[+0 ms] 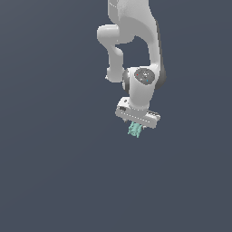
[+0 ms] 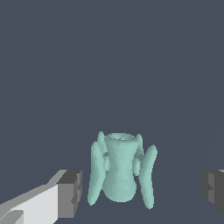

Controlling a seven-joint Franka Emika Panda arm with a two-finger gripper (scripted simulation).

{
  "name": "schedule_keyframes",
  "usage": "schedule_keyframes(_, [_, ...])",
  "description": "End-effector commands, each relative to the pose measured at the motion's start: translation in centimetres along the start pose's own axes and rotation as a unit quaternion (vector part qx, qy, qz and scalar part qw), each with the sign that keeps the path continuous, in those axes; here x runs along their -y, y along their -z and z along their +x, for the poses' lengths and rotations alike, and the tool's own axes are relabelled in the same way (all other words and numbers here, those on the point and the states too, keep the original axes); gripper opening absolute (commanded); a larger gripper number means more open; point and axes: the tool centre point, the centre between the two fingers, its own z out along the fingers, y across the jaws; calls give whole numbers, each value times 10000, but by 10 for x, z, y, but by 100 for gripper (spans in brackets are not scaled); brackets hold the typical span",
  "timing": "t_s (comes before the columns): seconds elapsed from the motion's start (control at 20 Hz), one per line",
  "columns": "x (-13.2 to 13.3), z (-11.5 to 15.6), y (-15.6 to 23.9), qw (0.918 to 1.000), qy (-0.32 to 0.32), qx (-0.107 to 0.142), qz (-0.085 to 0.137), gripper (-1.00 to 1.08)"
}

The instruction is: Pick up the object and move it to a goal position.

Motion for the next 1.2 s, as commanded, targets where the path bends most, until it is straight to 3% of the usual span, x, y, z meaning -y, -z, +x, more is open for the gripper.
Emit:
schedule_keyframes(0.0, [4, -6, -4, 9999, -138, -8, 5, 100])
schedule_keyframes(0.65, [10, -14, -13, 9995, -310, -12, 10, 100])
schedule_keyframes(1.15, [9, -15, -54, 9995, -327, -15, 11, 100])
